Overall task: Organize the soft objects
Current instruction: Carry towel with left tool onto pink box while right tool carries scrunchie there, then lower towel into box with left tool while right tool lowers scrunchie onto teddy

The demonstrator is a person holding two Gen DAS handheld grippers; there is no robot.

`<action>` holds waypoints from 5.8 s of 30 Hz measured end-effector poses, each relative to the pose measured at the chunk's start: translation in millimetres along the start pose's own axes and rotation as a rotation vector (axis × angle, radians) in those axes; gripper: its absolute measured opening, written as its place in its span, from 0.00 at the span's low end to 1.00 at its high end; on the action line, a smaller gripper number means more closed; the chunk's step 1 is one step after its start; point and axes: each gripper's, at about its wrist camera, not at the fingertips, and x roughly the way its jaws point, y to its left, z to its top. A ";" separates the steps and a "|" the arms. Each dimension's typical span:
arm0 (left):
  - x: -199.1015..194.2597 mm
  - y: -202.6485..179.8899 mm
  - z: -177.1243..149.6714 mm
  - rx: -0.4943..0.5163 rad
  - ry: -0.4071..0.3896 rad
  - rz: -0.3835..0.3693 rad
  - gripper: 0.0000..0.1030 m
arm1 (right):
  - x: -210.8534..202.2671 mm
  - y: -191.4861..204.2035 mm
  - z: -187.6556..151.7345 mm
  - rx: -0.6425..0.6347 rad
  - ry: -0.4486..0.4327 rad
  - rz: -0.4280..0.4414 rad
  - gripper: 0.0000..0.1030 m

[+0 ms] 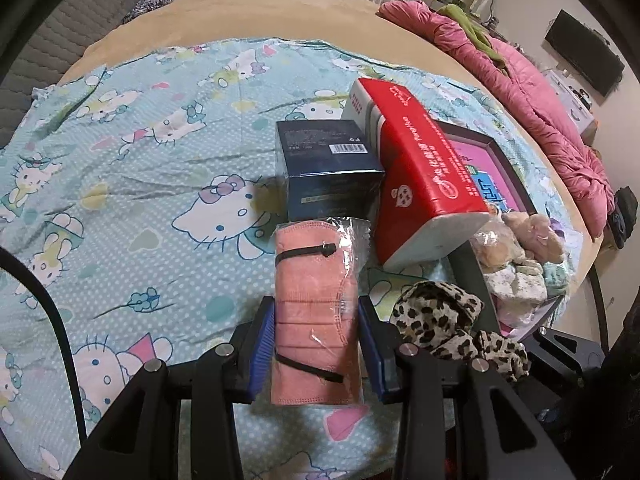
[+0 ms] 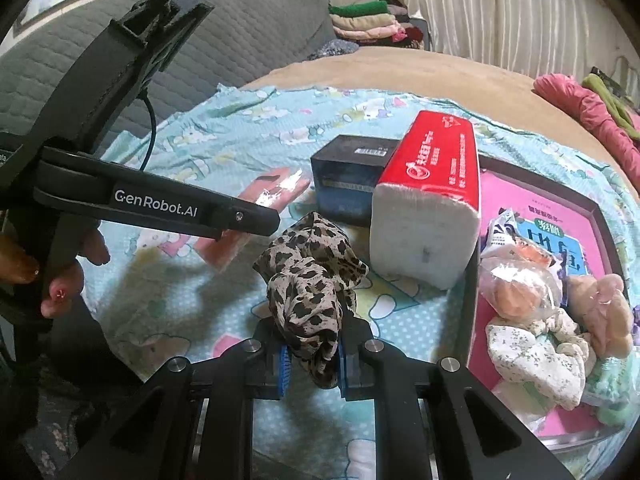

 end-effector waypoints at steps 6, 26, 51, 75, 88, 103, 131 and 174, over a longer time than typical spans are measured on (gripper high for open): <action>-18.3 -13.5 -1.7 0.016 -0.023 0.005 0.39 | -23.3 -3.5 4.7 0.040 -0.063 0.011 0.17; -47.6 -79.0 2.6 0.108 -0.090 0.007 0.39 | -80.0 -39.2 14.1 0.168 -0.240 -0.017 0.17; -52.4 -164.6 18.9 0.253 -0.125 -0.013 0.39 | -140.4 -109.8 4.0 0.320 -0.417 -0.161 0.17; -10.1 -232.4 27.3 0.354 -0.082 -0.068 0.39 | -164.0 -187.4 -35.7 0.501 -0.444 -0.324 0.17; 24.0 -238.1 27.7 0.352 -0.046 -0.069 0.39 | -151.2 -199.8 -43.4 0.530 -0.383 -0.366 0.17; 54.3 -235.2 24.5 0.352 0.018 -0.073 0.39 | -142.4 -201.0 -41.3 0.517 -0.353 -0.378 0.17; 77.9 -225.0 25.5 0.307 0.069 -0.098 0.39 | -108.6 -204.2 -36.7 0.480 -0.263 -0.354 0.19; 80.5 -216.8 26.4 0.264 0.064 -0.110 0.40 | -82.3 -209.4 -36.1 0.526 -0.242 -0.268 0.51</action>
